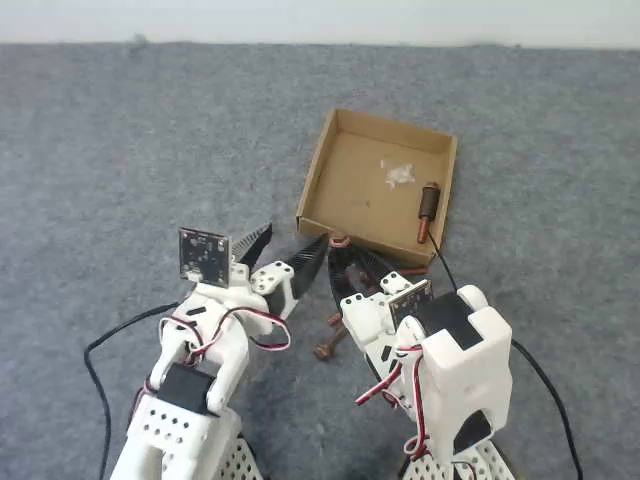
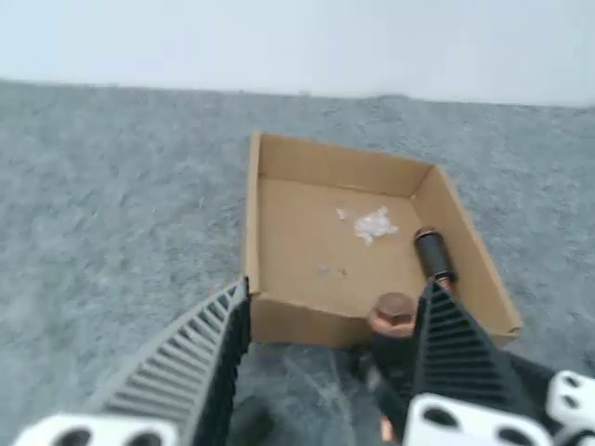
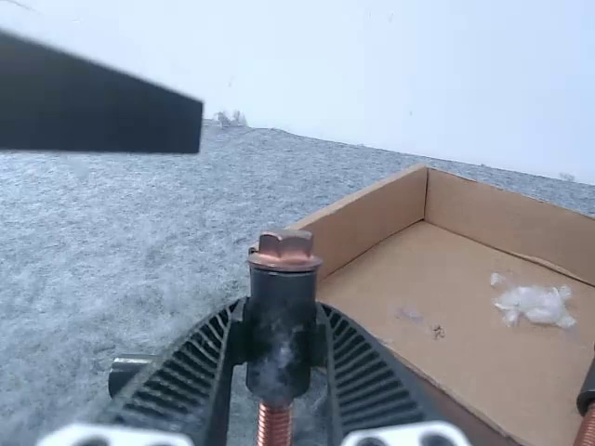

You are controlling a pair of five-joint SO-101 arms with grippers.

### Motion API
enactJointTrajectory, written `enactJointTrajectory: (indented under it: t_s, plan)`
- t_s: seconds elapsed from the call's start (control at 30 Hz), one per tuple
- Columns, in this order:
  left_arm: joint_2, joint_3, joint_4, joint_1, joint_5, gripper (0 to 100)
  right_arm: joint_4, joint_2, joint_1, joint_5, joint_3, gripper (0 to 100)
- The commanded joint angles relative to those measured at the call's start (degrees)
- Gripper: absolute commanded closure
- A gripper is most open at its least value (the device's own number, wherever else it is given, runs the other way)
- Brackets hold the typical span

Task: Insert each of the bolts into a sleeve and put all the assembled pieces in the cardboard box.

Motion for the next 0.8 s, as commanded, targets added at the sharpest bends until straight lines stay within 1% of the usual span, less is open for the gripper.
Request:
enactJointTrajectory:
  t_s: [0.0, 0.13, 0.2, 0.27, 0.33, 0.43, 0.57, 0.77]
  plan:
    - [-1.2, 1.4, 0.4, -3.6, 0.4, 73, -1.5, -0.8, 0.9, -0.3, 0.7, 99.2]
    - [-1.3, 3.4, 0.4, -5.1, 0.4, 73, -1.5, -0.8, 0.9, -0.3, 0.7, 99.2]
    - [-1.3, 3.6, 0.4, -5.9, 0.4, 75, -1.5, -0.8, 0.9, -0.3, 0.7, 99.2]
    - [-1.3, 3.8, 0.4, -6.9, 0.4, 80, -1.5, -0.8, 0.9, -0.3, 0.7, 99.2]
    - [-1.3, 4.2, 0.3, -7.2, 0.2, 87, -1.5, -0.8, 0.9, -0.3, 0.7, 99.2]
    - [-1.3, 4.3, 0.4, -7.2, -3.2, 99, -1.5, -0.8, 0.9, -0.3, 0.7, 99.2]
    - [-1.2, 5.1, 1.6, -7.3, -6.2, 99, -1.5, -0.8, 0.9, -0.3, 0.7, 99.2]
    - [-1.2, 5.1, 5.5, -7.2, -6.4, 99, -1.5, -0.9, 1.0, -0.3, 0.8, 99.2]
